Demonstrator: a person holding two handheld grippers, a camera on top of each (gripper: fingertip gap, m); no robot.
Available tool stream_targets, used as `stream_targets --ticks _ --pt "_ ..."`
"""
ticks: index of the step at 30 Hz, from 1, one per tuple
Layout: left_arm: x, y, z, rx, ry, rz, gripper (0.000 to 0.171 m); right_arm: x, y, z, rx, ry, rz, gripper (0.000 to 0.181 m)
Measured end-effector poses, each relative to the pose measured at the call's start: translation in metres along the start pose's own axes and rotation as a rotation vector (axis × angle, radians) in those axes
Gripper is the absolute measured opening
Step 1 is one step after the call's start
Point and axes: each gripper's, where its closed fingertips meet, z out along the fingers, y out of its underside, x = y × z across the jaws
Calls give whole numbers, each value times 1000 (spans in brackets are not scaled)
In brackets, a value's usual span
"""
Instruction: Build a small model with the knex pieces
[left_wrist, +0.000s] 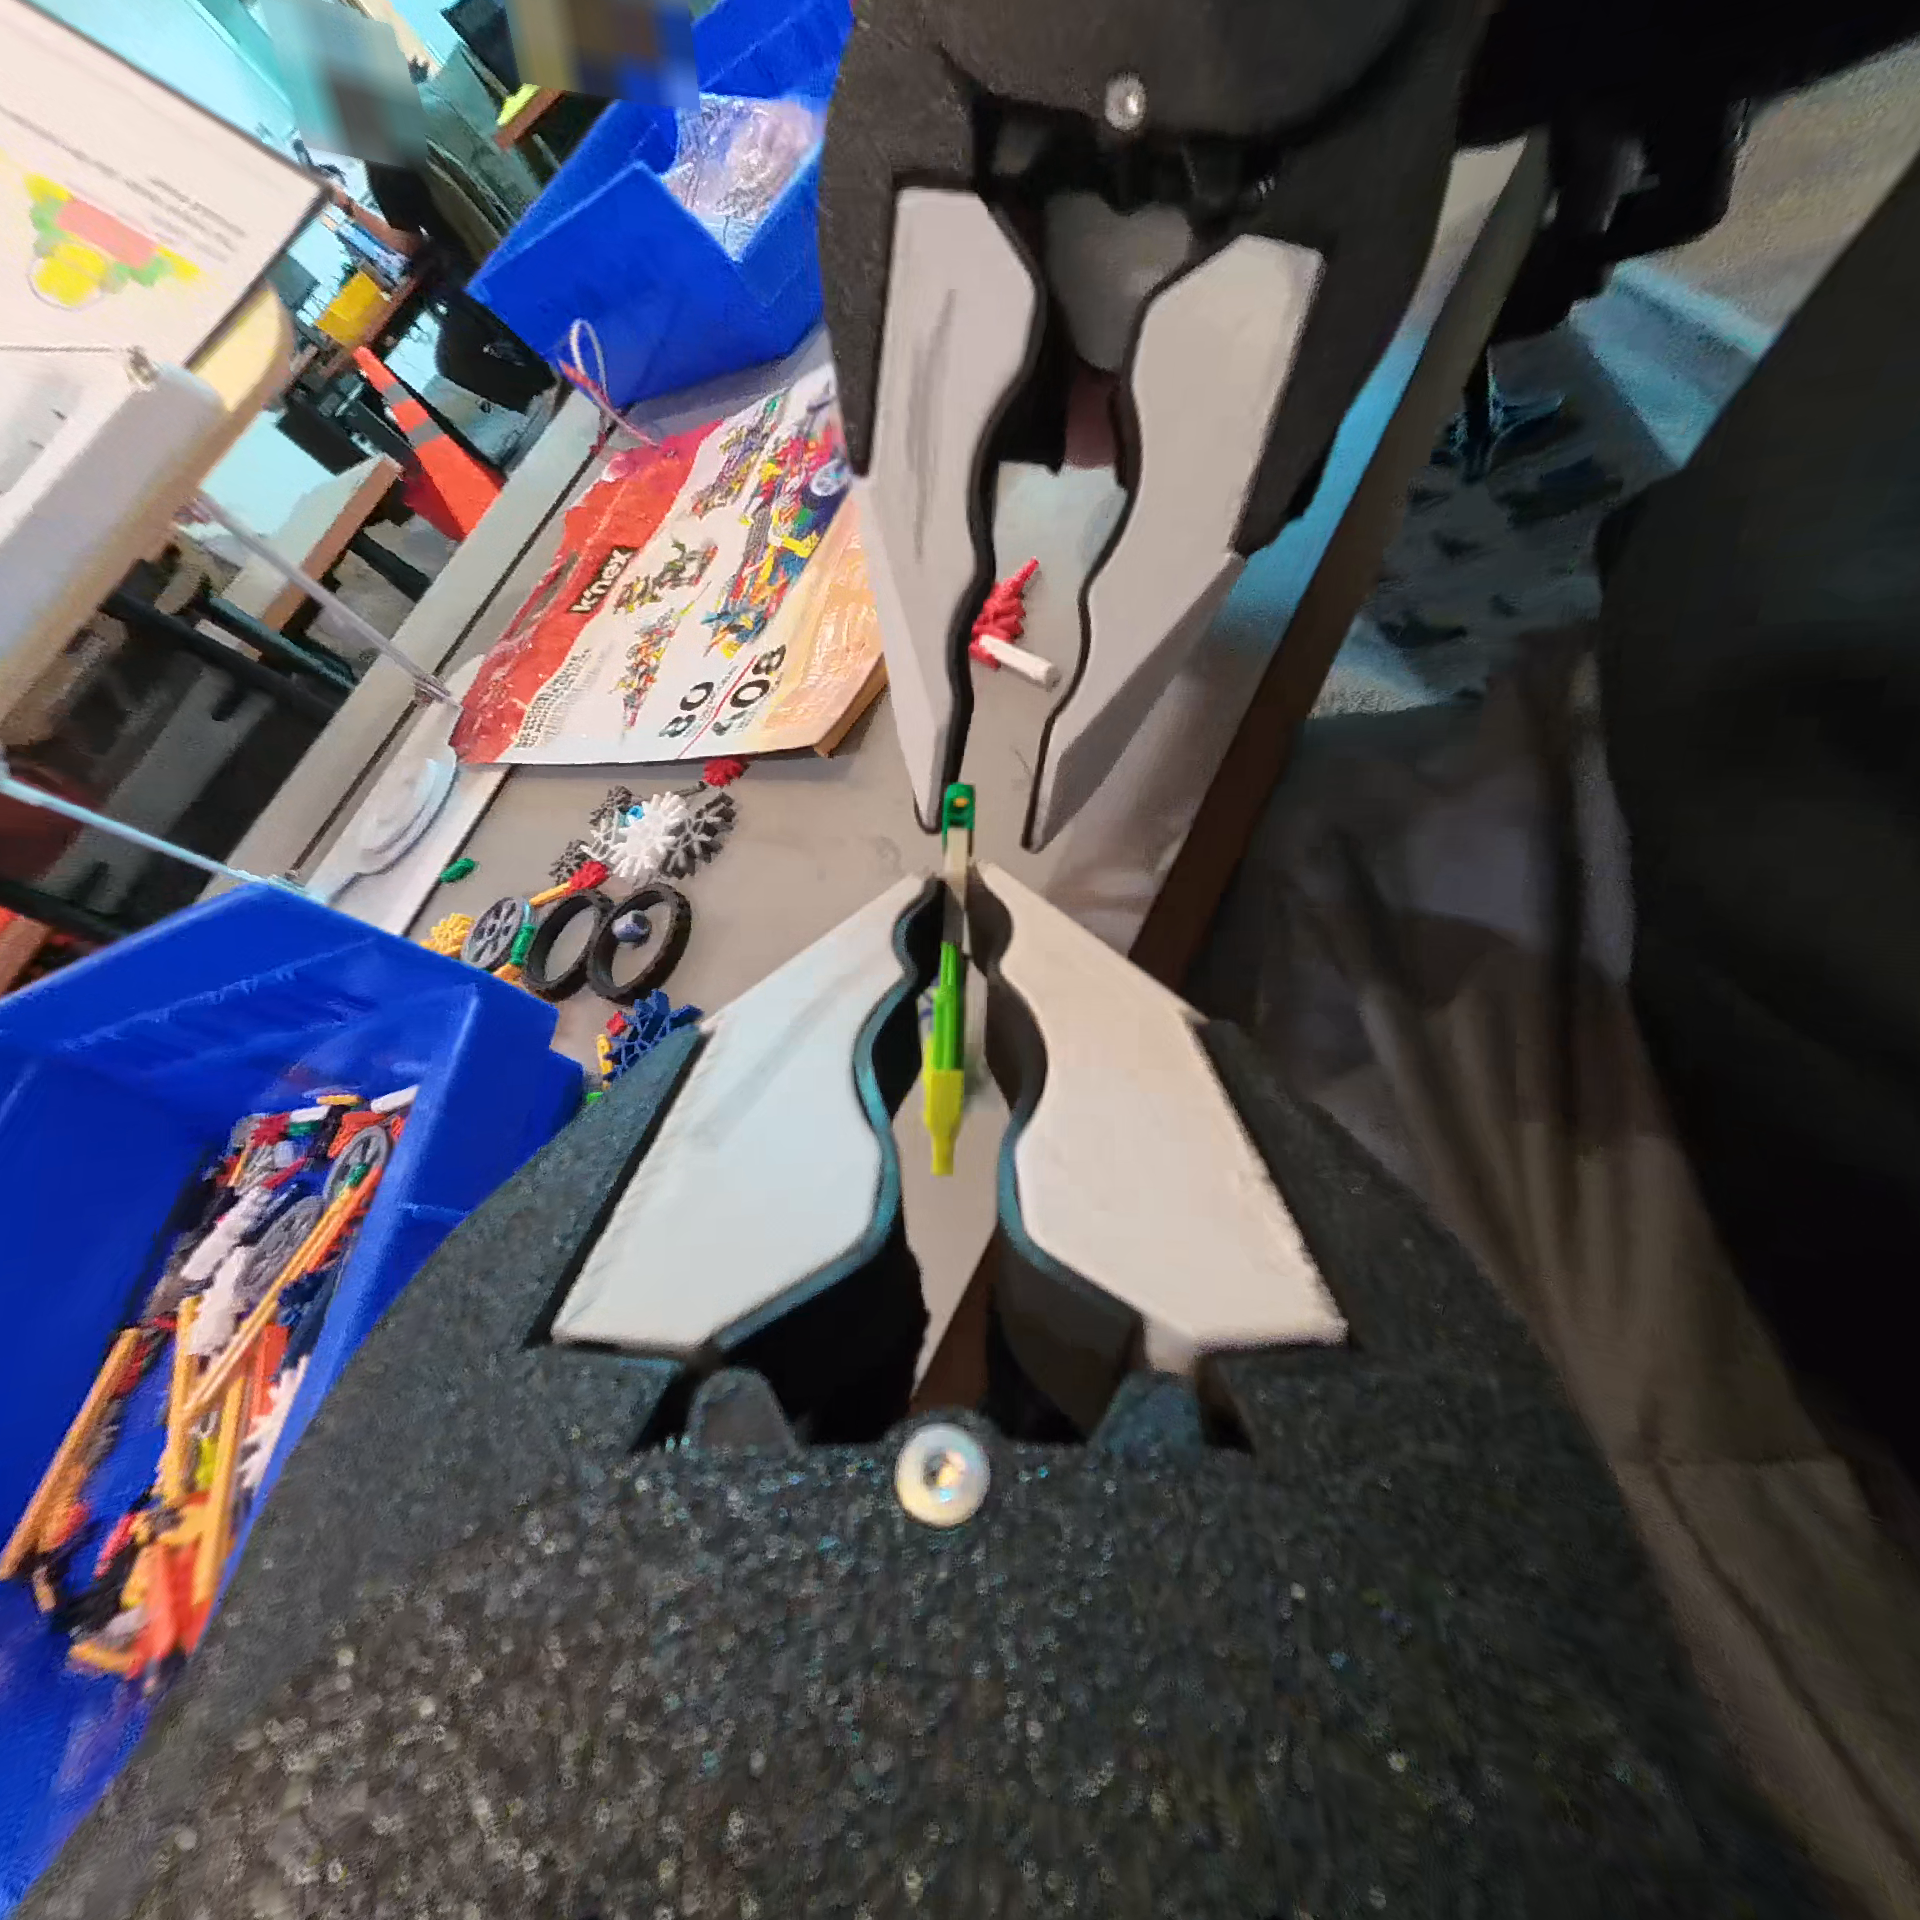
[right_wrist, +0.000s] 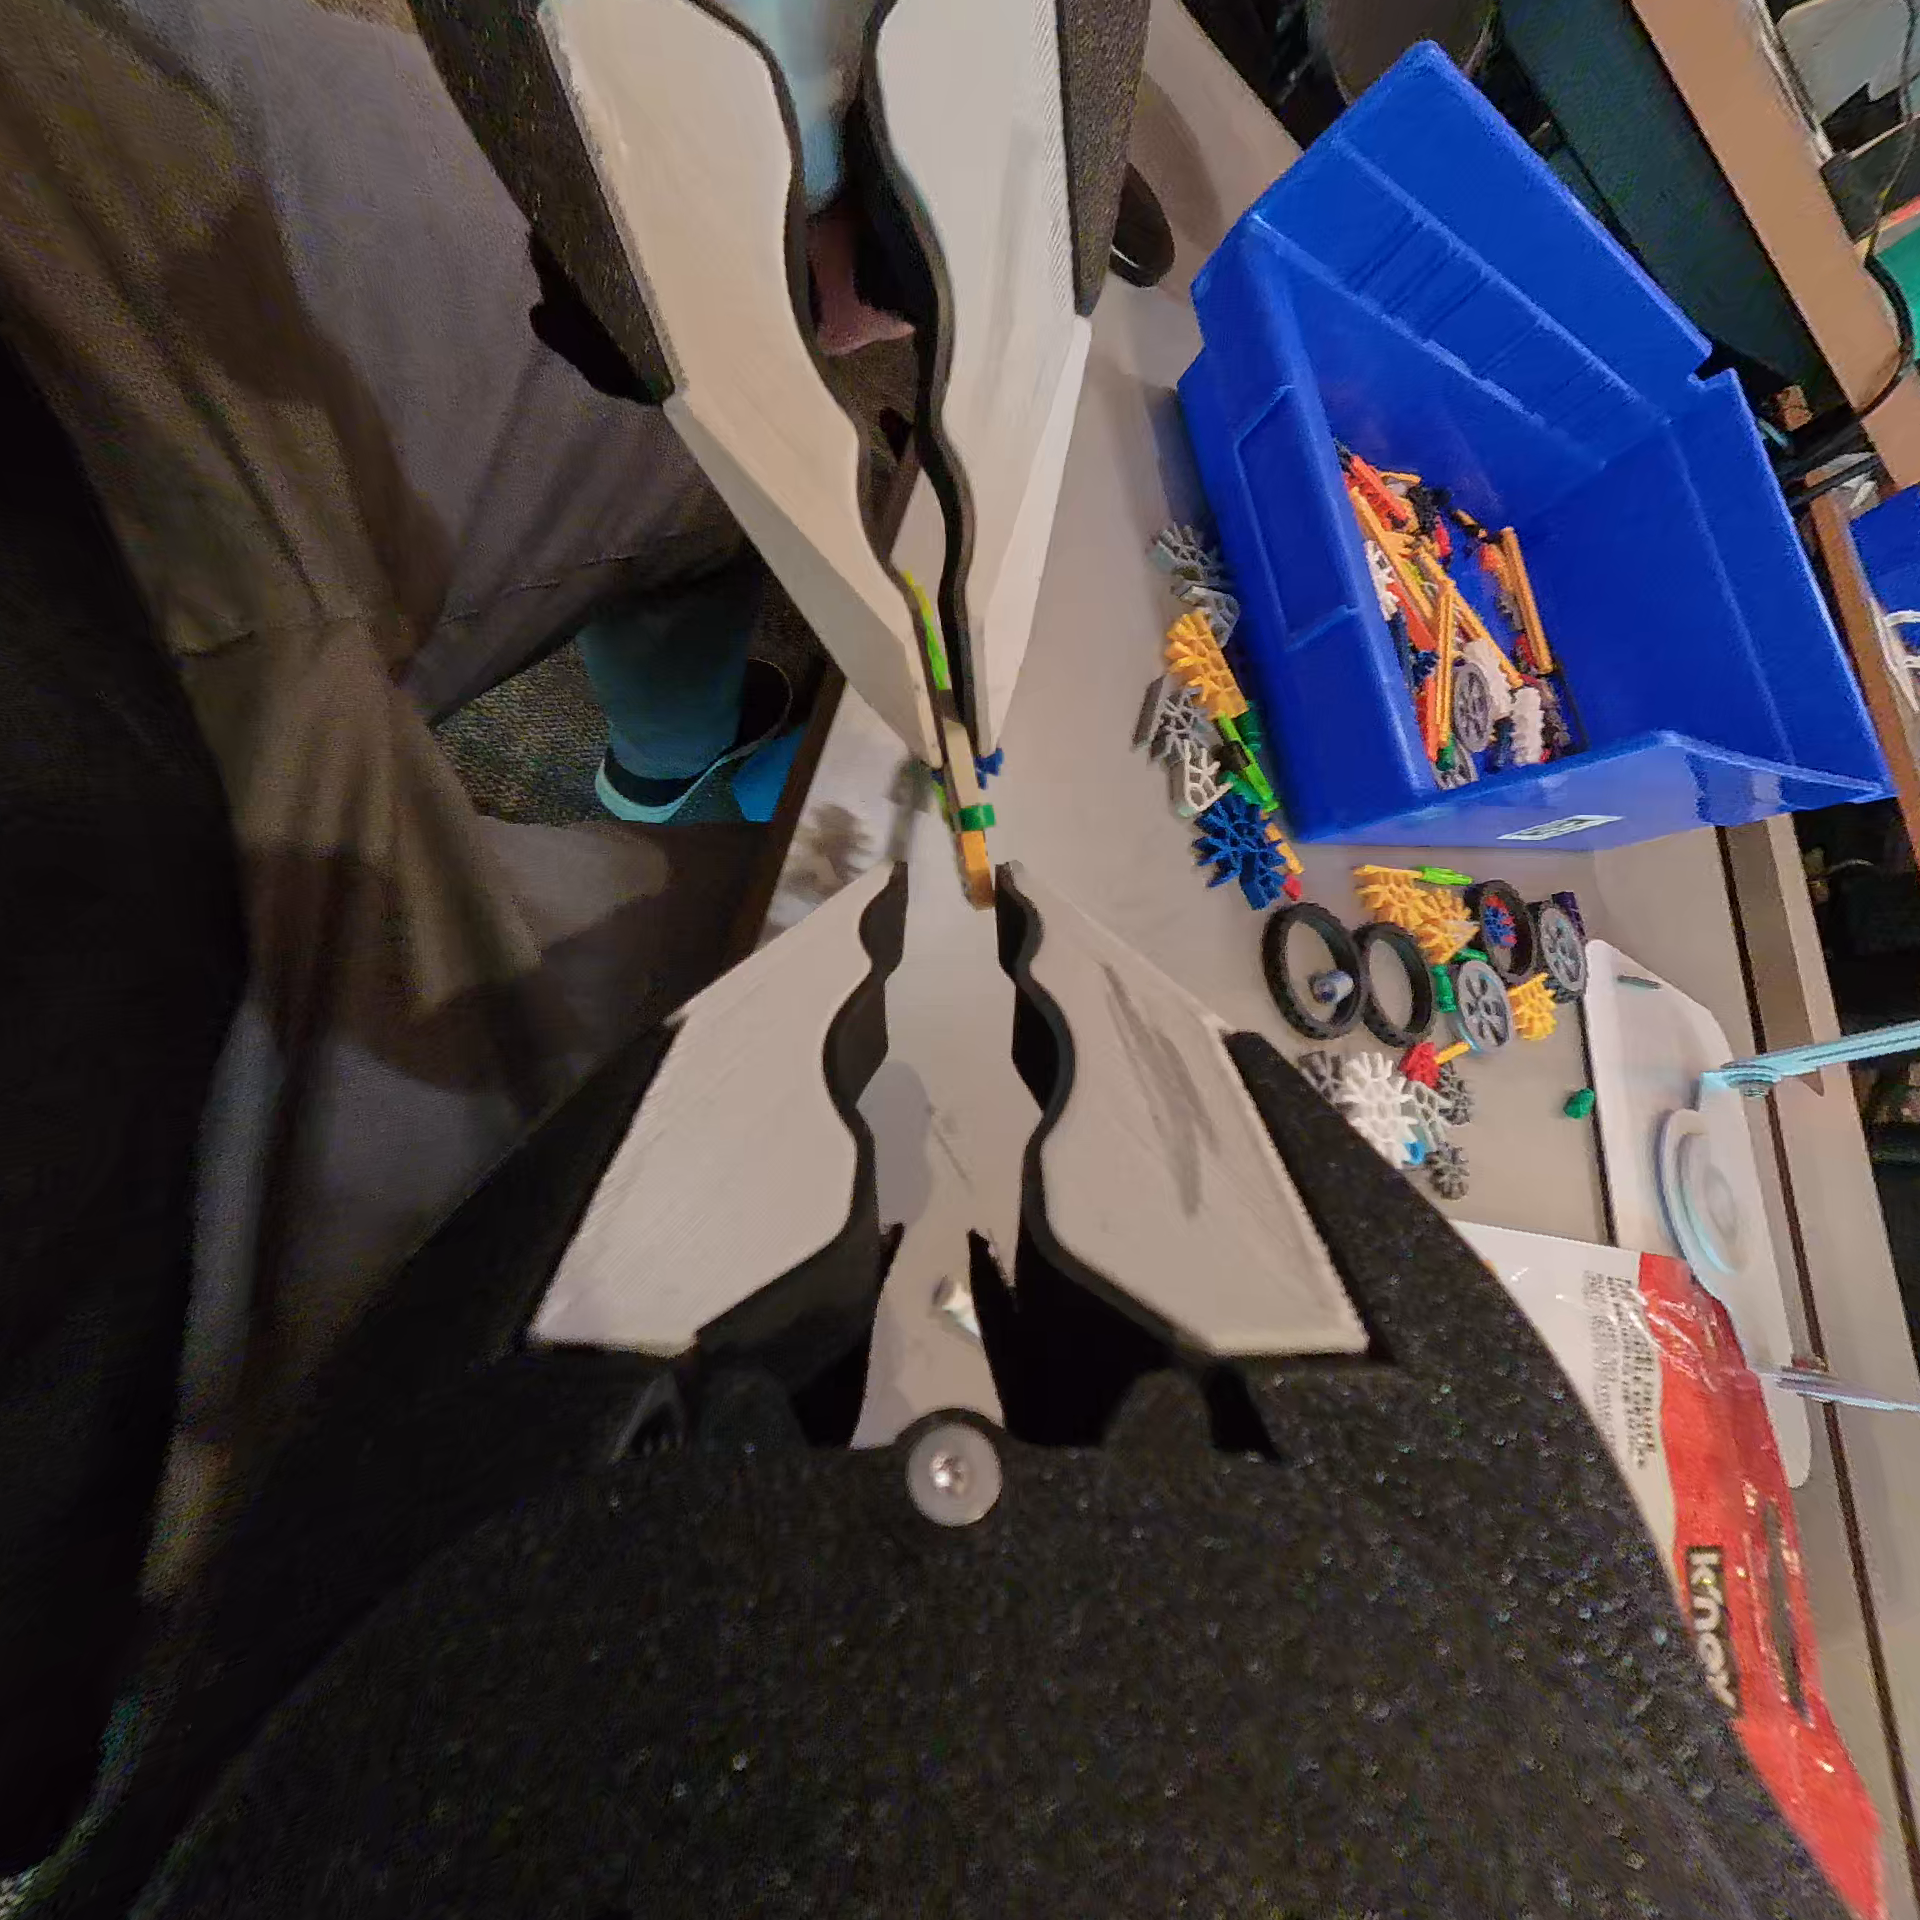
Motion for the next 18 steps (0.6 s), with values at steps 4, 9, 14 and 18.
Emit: stream_targets --ticks 4,9,14,18 --pt "-10 -1 1 34 56 -99 2 15 -1 4 23 9 48 5" --pt "-27 -1 4 85 105 -259 4 25 -2 8 62 -64 171 3" --pt "-32 12 15 38 141 -321 8 25 3 14 48 -204 331 1" --pt "-35 17 21 22 158 -347 8 29 8 18 51 -283 443 2"
